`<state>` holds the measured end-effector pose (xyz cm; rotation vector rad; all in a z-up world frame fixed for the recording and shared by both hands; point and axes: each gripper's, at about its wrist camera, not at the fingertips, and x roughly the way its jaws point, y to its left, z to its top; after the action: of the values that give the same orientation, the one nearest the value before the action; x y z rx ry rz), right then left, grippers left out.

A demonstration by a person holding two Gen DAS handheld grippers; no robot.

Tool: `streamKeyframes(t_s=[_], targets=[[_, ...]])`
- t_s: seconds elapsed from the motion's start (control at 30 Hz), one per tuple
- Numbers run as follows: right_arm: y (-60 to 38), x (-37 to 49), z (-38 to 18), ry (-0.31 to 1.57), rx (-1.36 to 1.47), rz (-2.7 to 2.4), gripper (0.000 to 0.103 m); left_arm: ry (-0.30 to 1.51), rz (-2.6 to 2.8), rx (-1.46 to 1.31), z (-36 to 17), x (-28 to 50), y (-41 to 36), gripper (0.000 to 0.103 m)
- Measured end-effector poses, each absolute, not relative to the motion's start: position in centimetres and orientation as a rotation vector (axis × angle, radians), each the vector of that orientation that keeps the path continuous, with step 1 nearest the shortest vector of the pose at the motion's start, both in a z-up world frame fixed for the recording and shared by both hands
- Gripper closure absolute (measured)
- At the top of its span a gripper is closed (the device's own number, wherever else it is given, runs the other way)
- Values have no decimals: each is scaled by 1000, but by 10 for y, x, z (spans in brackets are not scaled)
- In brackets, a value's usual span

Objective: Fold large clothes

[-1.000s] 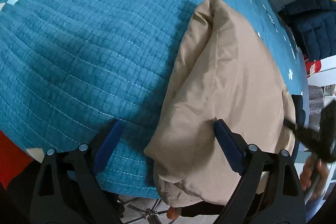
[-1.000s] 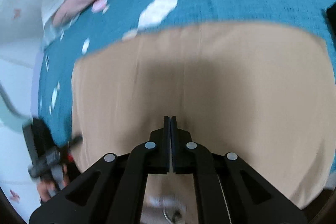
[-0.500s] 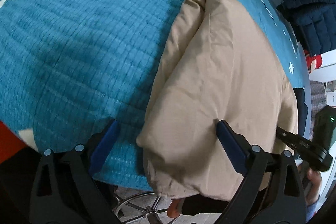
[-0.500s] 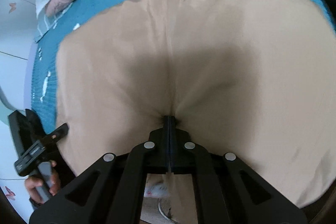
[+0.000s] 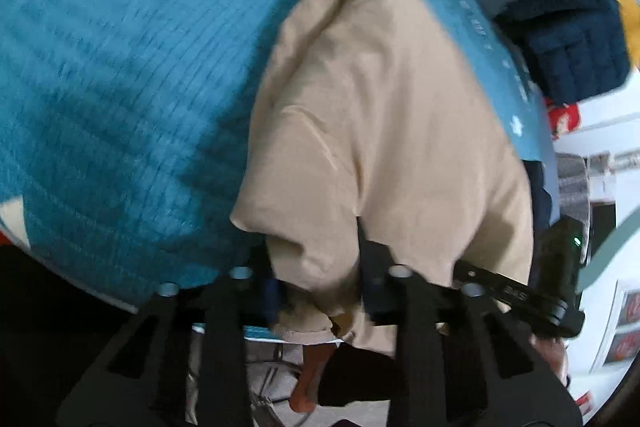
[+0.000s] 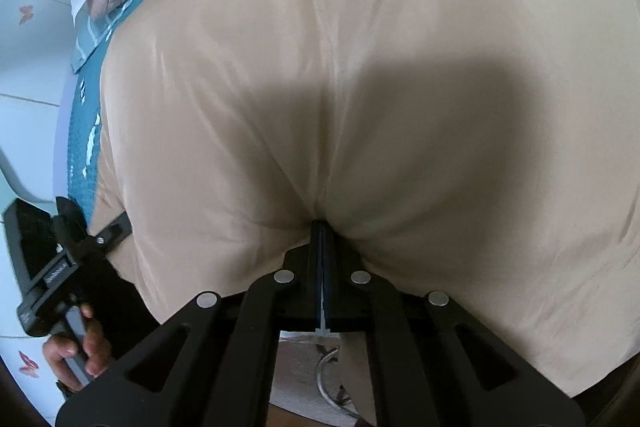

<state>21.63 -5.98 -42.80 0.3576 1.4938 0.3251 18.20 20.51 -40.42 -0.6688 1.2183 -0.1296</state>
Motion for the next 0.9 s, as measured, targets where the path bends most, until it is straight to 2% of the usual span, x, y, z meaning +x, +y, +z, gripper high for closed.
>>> streamKeyframes(t_s=[0.37,0.57,0.63,0.7,0.9], targets=[[-69,200,-413,1408,448,357,102,1042,-296,-651,-341,181,181,83],[-88,181,-400,1336,514,377,100,982,-413,-554,-298,196,131,83],[-87,178,-406,1359,490,369,101,971,-442,-506,-288,199,111,83],[-101,173,-420,1381,592,354,101,979,-471,-483,-287,206,89,83],[-152,164,-361,1173,570,282,98,1011,-569,-383,-286,218,14,83]])
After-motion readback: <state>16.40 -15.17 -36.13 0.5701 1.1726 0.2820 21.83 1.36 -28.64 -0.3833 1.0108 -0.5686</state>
